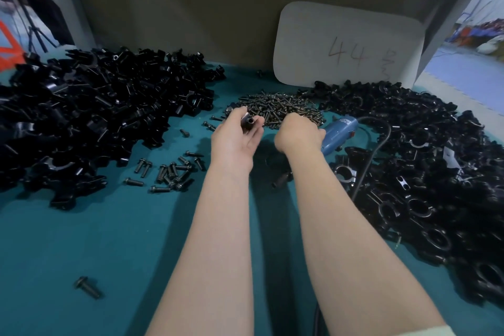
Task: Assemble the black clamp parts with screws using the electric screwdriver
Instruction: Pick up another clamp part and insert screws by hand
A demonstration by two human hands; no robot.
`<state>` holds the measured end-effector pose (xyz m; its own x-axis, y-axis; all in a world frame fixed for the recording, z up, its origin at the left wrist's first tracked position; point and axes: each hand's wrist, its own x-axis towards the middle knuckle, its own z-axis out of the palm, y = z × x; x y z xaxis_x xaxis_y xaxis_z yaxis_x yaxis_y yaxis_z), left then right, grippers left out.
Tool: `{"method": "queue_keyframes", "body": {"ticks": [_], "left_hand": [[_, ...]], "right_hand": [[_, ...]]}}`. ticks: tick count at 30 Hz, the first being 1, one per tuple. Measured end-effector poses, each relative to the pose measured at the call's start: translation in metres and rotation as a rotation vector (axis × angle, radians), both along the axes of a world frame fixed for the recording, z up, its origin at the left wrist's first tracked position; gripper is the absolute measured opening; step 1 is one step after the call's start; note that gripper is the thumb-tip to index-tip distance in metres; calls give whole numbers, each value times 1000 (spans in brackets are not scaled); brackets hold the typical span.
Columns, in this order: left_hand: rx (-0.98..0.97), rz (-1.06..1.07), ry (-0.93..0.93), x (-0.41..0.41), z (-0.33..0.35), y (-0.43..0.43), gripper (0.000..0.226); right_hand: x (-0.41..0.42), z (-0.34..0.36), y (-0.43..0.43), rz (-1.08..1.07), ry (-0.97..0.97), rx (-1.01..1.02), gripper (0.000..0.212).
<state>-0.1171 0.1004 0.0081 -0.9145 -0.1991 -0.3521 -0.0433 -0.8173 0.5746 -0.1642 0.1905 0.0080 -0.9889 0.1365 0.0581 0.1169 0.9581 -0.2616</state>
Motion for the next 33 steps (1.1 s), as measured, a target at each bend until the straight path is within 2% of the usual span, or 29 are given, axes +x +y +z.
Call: {"method": "queue_keyframes", "body": {"ticks": [6,9,12,18,23,25,28,31,33], "left_hand": [[157,-43,-4,3,2,-3,14],[209,-47,-5,2,2,-2,10],[227,-50,-16,3,2,-2,12],[176,-68,-37,1,-1,-1,16],[121,-69,-37,1,-3,0,16],[115,-56,-36,1,-2,0,15],[126,-38,-33,-1,-2,0,15],[95,-46,-41,-4,-4,2,18],[96,-50,-48,-4,-4,3,20]], "right_hand": [[-4,0,0,-6,-35,65,6],[-3,-1,2,-10,-32,91,16],[-2,1,3,-10,-32,86,13],[0,2,7,-12,-77,130,21],[4,-2,4,-40,10,96,22],[5,0,5,-45,60,15,8],[7,9,11,-20,128,-273,22],[14,21,18,114,220,-582,16],[21,28,20,177,204,-735,11]]}}
